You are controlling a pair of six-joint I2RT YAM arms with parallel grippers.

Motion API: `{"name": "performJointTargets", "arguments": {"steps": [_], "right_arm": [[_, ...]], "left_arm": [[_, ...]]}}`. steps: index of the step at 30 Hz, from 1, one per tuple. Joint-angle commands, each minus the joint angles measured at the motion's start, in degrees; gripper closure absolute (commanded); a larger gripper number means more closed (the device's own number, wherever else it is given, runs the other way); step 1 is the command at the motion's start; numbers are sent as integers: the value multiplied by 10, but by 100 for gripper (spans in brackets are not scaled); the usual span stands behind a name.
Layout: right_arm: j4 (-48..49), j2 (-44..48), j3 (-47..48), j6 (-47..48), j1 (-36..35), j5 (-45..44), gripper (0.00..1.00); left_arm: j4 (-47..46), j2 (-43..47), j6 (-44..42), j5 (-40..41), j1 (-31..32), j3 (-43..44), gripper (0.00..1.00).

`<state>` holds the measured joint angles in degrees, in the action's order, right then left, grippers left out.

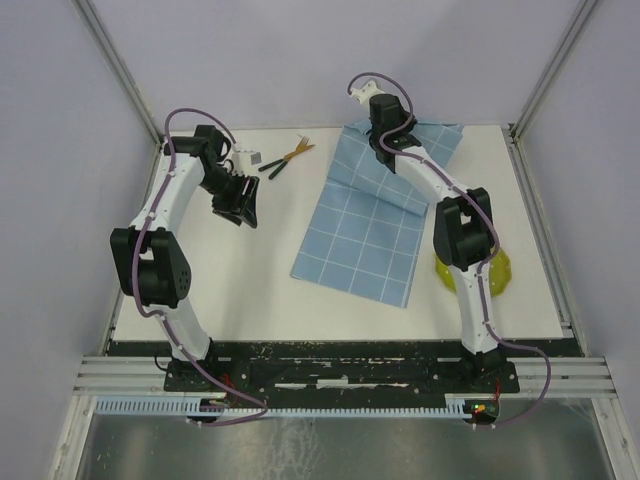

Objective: Set the dinner table for one person
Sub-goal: Flatten out the napkin at the center of the board.

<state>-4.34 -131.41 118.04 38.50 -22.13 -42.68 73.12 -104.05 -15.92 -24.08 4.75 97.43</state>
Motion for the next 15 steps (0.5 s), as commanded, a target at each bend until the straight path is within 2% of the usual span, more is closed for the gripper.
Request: {"name": "performJointTargets", "arguments": {"steps": [1,7,13,14,15], "right_arm": [[131,-39,39,53,6,-25,98],[125,-124,144,67,20,-43,98],[139,-178,184,70,35,-53,98],[134,-184,193,69,38,-56,97],[130,-190,201,68,39,-59,90]], "left_arm": [[5,18,-34,-16,0,-5,42],[7,26,-37,-15,1,-27,42],[7,32,-38,-11,1,-49,42],[7,31,-38,-10,0,-50,42],[6,30,-38,-11,1,-50,42]]}}
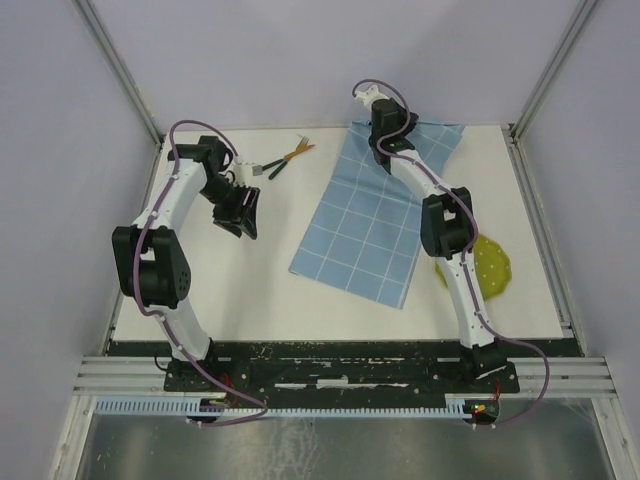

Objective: Set the dinner table for one person
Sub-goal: Flatten out the napkin at the center of the board.

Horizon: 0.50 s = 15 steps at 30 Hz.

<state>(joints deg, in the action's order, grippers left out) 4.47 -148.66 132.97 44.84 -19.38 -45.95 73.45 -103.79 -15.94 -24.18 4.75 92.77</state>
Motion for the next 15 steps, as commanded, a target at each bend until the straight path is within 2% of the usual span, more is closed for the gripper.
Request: {"name": "performJointTargets", "arguments": {"steps": [1,3,4,5,8,10,15], "right_arm": [[43,-23,57,4,13,-32,78],[42,-28,62,2,17,-45,43],[38,-30,65,-1,19,-53,33],[33,-30,68,-6,22,-62,28],[-18,-11,73,-44,29,-82,24],[-101,27,66,-99,32,-62,24],[-323,180,-26,-209,30,113,25]], "left_arm": [[2,26,-37,-9,1,-2,42],[1,22,-37,-8,1,-1,42],[0,21,-37,-8,0,0,42],[-1,18,-37,-9,1,2,42],[-1,12,-36,-16,1,9,42],[-1,8,-35,-22,0,19,41],[-4,-1,-32,-35,1,41,41]]}}
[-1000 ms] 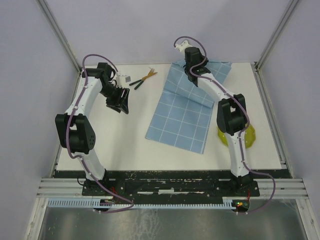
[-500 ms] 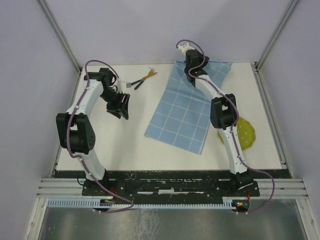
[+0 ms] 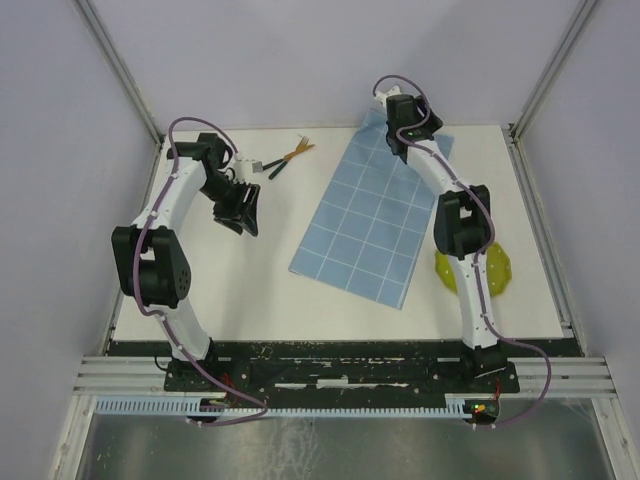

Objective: Set the dinner table for one person
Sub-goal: Flatten out the napkin at the center of the board.

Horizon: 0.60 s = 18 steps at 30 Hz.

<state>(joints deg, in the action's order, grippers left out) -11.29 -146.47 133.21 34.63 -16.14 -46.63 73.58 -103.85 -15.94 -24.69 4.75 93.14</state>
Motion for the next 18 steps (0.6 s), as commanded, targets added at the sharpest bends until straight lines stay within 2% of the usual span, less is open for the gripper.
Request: {"name": "performJointTargets", "arguments": {"steps": [1,4,6,10,14,16,17,18], "right_arm": [[-210,193,-37,-126,-2,175,25],[-406,250,-24,-146,-4,351,26],[-482,286,-32,-139,-17,438,26],[-515,360,-132,-128,-85,456,27],[-481,393,-265,-115,-158,428,29],[-472,377,-282,-141,-162,427,37],[-478,364,-271,-154,-161,423,47],[-491,348,-255,-168,-159,417,64]], "left_arm": [[-6,-2,-29,-31,1,42,41],[-9,-1,-28,-32,1,52,41],[-11,0,-26,-23,0,56,41],[-20,4,-20,24,1,54,41],[-37,15,-20,72,1,48,41],[-40,18,-17,82,1,45,41],[-42,20,-16,88,1,42,41],[-43,23,-14,95,1,42,41]]}}
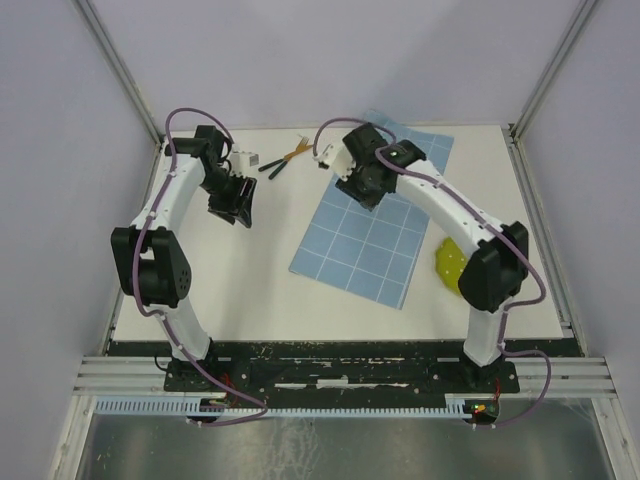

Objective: Set the dinner table for one person
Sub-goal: Flatten out the napkin at the center of the board, then adjust the napkin at the center of the board.

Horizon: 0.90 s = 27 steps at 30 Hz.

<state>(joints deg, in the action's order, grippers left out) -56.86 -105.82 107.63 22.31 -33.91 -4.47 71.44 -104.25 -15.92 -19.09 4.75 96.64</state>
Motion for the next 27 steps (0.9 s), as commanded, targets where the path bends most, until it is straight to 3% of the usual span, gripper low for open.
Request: {"name": "performJointTargets", "arguments": {"steps": [1,2,3,8,18,27], "right_arm": [[-48,-74,16,-60,23,-6,88],[-60,-90,27,-77,29,-3,97],[-65,-96,30,-88,36,9,98],[-45,-111,11,-77,47,20,98],[-93,-236,131,-85,51,12,98],[-67,-256,95,-96,66,-3,98]], "left_arm": [[-22,29,-13,44,1,7,41],[-22,32,-13,48,2,7,41],[-24,34,-13,55,1,6,42],[-30,58,-16,77,1,-6,42],[-35,85,-13,78,1,-25,43],[-33,89,-10,76,1,-35,43]]}}
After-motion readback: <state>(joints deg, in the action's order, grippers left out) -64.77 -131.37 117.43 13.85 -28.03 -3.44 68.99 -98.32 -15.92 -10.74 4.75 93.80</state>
